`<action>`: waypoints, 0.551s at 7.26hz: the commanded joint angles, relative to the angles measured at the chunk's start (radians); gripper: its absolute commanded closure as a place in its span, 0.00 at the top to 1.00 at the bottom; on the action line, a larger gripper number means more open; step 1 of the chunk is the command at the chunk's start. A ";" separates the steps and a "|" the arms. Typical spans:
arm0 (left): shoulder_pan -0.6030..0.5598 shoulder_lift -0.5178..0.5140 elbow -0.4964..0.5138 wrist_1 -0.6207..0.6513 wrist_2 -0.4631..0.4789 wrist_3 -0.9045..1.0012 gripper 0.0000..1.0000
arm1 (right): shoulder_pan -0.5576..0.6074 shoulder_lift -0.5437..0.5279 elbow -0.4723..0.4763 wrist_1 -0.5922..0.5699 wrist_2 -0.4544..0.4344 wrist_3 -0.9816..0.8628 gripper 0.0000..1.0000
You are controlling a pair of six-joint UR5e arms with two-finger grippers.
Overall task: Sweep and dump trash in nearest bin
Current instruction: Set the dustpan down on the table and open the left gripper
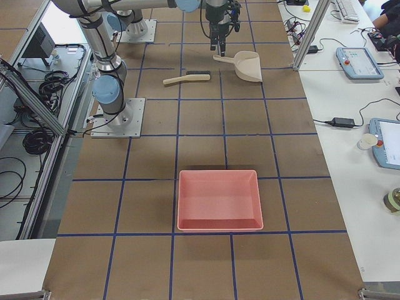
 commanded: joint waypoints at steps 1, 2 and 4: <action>0.059 0.046 0.007 -0.025 -0.001 0.005 1.00 | 0.000 0.000 0.006 -0.001 0.001 0.000 1.00; 0.127 0.106 -0.004 -0.089 -0.007 0.043 1.00 | 0.000 0.000 0.006 -0.001 0.000 0.000 1.00; 0.233 0.264 0.028 -0.390 -0.001 0.215 1.00 | 0.000 0.000 0.006 -0.001 0.002 0.000 1.00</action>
